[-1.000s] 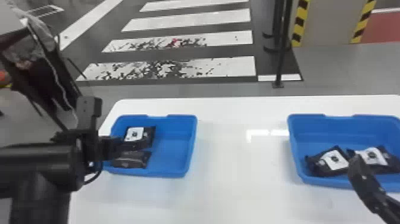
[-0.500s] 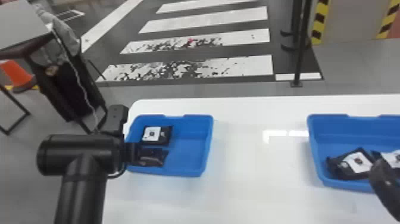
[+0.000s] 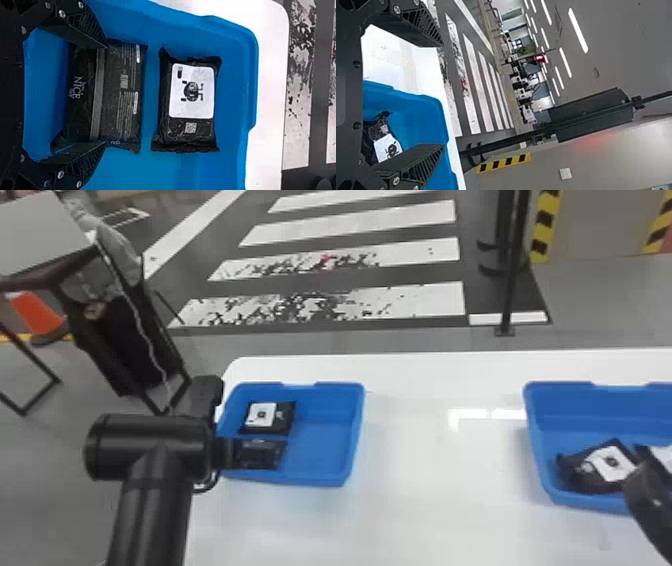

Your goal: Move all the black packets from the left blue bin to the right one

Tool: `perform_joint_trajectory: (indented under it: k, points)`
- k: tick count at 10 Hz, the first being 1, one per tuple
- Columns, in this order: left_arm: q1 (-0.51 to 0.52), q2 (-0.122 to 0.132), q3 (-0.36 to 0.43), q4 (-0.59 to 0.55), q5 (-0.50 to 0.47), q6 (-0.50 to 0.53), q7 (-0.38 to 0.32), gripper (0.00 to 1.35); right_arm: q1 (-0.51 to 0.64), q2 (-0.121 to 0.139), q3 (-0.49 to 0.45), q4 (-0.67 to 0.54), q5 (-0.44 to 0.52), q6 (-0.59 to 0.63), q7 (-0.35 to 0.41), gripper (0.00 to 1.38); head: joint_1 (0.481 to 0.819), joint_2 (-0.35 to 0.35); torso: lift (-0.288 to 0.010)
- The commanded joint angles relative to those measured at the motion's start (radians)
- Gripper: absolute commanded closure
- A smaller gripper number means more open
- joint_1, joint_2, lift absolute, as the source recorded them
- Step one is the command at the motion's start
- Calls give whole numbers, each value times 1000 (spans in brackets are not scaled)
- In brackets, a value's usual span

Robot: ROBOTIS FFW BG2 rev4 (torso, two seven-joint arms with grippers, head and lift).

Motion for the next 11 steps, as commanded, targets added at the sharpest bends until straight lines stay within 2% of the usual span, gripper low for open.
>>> perform_joint_trajectory:
  k: [1, 4, 6, 7, 11]
  points:
    - [-11, 0, -2, 27, -2, -7, 0, 292, 0, 1, 0, 2, -5, 5, 0, 130, 695, 308, -140]
    - [-6, -2, -6, 41, -16, -36, -2, 1188, 2, 1, 0, 7, -15, 7, 0, 134, 695, 311, -140]
    - [-6, 0, -18, 34, -16, -73, -35, 1202, 5, 1, 0, 7, -25, 10, 2, 137, 695, 311, -140]
    - [16, -2, -20, -20, -4, -78, -55, 1202, 5, 1, 0, 7, -29, 10, 2, 140, 695, 303, -140]
    - [171, -32, -50, -388, 137, -108, -61, 1202, -2, -3, 0, -13, -41, 34, 17, 153, 695, 238, -140]
